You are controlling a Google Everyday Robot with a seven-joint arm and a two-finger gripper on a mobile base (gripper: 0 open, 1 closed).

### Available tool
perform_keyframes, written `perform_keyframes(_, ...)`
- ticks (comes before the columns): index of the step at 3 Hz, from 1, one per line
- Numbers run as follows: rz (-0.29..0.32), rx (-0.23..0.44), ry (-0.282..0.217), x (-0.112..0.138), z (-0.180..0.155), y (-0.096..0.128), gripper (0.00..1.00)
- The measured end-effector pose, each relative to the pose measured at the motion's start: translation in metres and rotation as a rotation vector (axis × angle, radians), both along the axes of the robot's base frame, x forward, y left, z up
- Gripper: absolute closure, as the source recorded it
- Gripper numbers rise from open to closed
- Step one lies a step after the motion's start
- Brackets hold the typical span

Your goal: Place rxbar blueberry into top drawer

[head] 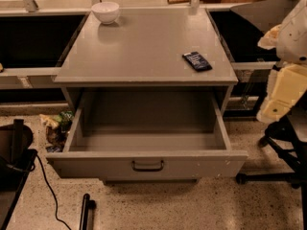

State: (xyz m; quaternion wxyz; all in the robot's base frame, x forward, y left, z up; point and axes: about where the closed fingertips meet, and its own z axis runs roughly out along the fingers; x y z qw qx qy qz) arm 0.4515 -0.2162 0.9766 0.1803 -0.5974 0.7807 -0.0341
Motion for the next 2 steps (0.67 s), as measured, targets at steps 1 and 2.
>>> perform_keyframes(1, 0.014, 0.109, -0.056, 0.052, -0.004, 0.011, 0.0)
perform_keyframes(2, 0.034, 0.264, -0.093, 0.107, -0.016, 0.024, 0.0)
